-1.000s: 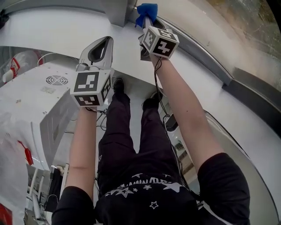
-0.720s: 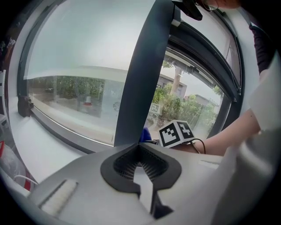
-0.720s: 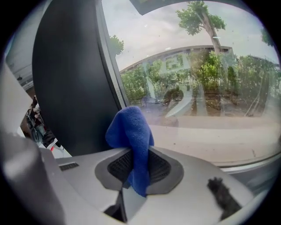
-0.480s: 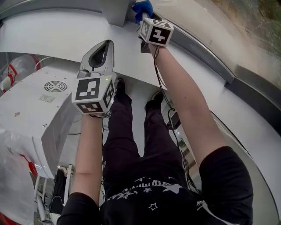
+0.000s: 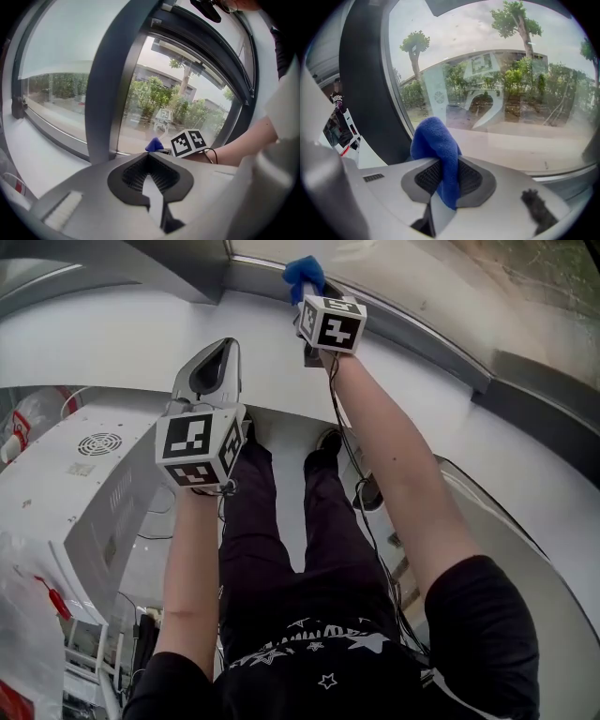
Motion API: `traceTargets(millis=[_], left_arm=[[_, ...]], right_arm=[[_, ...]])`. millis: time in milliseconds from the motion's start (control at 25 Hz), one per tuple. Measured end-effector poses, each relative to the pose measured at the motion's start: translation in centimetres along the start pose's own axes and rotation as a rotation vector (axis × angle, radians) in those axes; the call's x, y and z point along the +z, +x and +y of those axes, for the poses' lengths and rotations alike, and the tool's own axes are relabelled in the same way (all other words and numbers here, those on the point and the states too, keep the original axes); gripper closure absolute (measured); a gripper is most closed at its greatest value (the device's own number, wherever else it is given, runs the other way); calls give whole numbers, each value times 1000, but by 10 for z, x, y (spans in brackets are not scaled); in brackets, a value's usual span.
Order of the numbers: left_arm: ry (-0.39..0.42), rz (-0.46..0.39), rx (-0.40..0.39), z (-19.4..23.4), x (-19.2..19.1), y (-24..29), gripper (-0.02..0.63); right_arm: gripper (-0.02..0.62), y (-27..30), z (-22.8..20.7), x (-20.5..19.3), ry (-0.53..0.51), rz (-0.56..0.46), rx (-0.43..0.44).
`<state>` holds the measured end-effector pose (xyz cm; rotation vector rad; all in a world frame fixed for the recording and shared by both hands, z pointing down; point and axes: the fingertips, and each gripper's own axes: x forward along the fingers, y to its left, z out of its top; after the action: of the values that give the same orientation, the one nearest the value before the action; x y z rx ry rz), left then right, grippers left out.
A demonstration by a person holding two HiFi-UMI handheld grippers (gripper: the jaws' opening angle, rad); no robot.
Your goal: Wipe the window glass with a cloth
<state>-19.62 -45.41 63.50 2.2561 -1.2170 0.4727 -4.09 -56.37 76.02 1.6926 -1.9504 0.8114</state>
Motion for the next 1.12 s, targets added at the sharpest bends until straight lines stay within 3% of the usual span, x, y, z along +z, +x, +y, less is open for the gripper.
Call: traceTargets(millis=[240,440,720,1120], left_arm=[[46,33,-78,-68,-15,30,597],[88,54,-128,-124,-29,50,597],[151,76,-186,-200,-43,80,597],[227,106,-298,-328,-57,128,597]], right_arm=[[520,-44,-94,-36,85,7,-95],[520,-89,-184,-64,225,-14,-209],[520,-150,-297,-93,298,-50,-324],[520,-222,-419,-132,411,-87,-431]])
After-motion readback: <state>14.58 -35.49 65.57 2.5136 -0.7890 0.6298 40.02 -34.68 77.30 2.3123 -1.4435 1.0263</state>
